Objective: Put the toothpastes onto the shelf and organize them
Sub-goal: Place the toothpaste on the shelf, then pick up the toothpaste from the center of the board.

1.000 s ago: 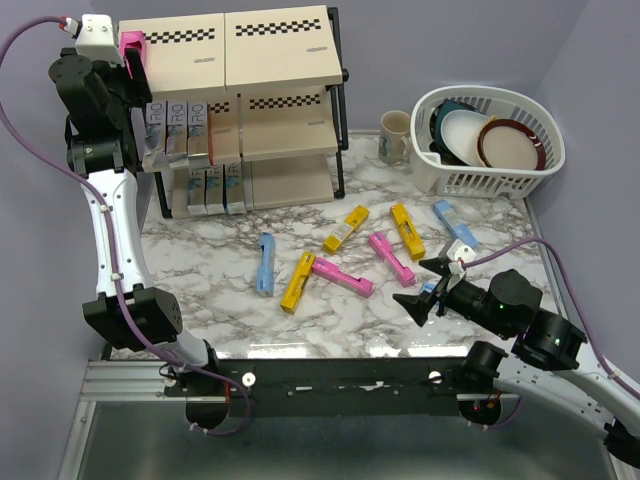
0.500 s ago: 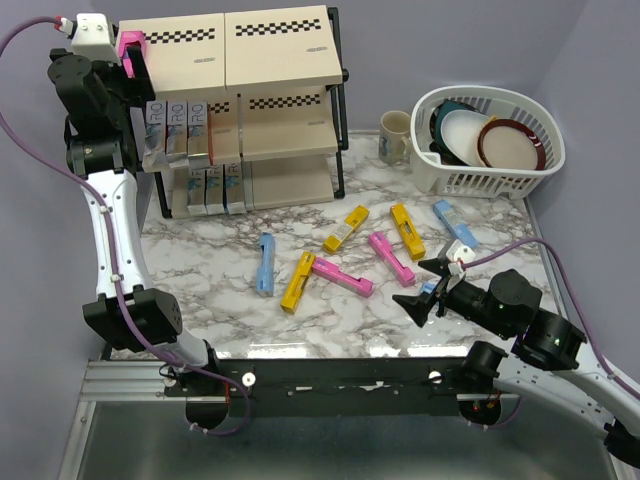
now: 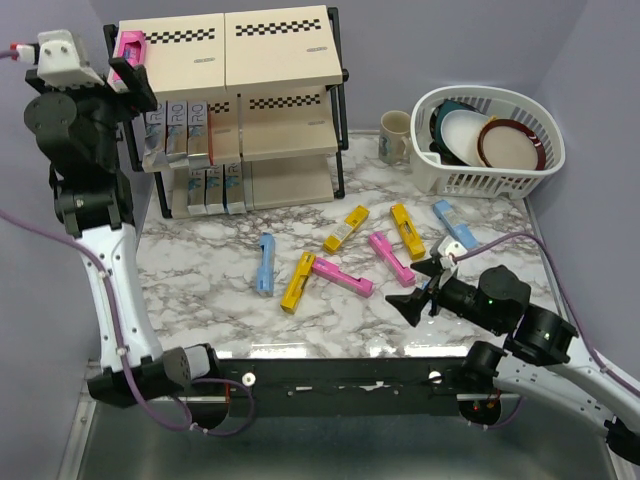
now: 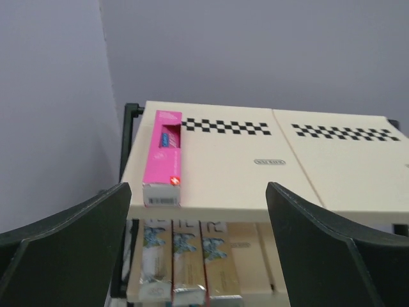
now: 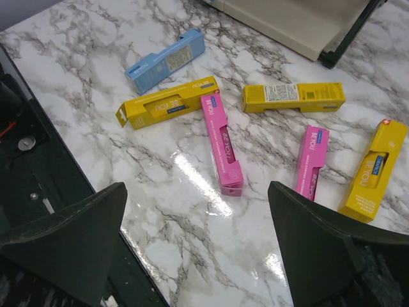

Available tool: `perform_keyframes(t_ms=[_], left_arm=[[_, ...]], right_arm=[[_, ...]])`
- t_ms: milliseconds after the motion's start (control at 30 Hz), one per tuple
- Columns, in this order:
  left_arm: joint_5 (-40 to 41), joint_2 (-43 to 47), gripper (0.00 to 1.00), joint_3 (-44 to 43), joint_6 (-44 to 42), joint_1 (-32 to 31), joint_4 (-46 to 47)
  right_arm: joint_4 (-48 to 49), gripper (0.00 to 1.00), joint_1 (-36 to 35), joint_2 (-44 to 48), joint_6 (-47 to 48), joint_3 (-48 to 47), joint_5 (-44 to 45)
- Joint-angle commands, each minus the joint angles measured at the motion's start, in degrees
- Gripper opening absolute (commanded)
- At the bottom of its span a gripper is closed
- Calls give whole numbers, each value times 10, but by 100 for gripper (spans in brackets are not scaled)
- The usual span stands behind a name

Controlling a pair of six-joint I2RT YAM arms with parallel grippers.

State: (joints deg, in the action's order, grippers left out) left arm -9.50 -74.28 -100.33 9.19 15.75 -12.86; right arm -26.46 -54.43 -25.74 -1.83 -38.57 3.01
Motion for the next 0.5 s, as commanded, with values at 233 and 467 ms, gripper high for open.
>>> perform_keyframes(t_ms=[233, 467], left_arm=[[-196, 287, 99, 313, 219, -32, -9], [-129, 403, 99, 412, 84, -151, -157]], right_arm=[[-7, 100, -4, -168, -184, -1, 19], [19, 99, -4, -253, -160, 7, 35]])
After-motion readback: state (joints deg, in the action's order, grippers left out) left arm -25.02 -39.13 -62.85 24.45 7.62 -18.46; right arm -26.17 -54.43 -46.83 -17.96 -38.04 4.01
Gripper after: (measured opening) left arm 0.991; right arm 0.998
